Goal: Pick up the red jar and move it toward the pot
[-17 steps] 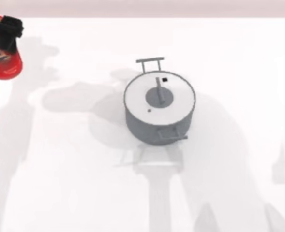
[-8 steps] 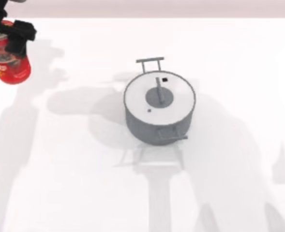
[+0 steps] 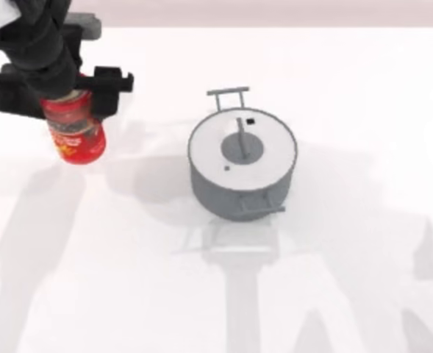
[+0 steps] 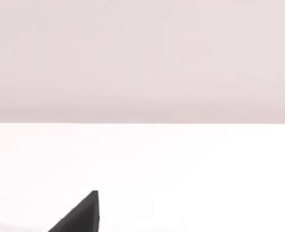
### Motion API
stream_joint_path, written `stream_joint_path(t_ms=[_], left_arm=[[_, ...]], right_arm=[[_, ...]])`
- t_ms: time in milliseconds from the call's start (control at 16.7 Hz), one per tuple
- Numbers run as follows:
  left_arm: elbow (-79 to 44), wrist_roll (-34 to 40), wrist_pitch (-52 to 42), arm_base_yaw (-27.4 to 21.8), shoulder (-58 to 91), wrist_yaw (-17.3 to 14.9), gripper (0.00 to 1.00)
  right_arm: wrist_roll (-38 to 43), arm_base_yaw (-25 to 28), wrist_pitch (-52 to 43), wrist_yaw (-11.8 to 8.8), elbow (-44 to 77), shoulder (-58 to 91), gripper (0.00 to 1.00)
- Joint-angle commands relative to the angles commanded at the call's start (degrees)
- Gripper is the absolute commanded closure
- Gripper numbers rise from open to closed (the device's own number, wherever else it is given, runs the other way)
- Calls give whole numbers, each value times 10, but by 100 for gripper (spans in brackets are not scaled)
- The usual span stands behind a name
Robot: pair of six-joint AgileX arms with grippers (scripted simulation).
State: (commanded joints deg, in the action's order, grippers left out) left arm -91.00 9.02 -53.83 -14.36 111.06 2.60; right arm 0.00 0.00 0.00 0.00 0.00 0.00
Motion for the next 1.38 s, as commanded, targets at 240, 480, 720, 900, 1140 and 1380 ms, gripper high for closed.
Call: stream_joint_path(t_ms=[240, 480, 720, 900, 1140, 1380], left_arm=[[55, 79, 36, -40, -22, 25, 100], [59, 84, 39, -43, -24, 27, 100], [70, 81, 61, -41, -11, 25, 100], [96, 79, 113, -39, 11, 25, 100], [109, 79, 136, -38, 23, 25, 100], [109, 79, 136, -38, 23, 25, 85]], right_arm=[[0, 0, 0, 0, 0, 0, 0], [0, 0, 0, 0, 0, 0, 0], [0, 0, 0, 0, 0, 0, 0], [0, 0, 0, 0, 0, 0, 0], [0, 0, 0, 0, 0, 0, 0], [0, 0, 0, 0, 0, 0, 0]])
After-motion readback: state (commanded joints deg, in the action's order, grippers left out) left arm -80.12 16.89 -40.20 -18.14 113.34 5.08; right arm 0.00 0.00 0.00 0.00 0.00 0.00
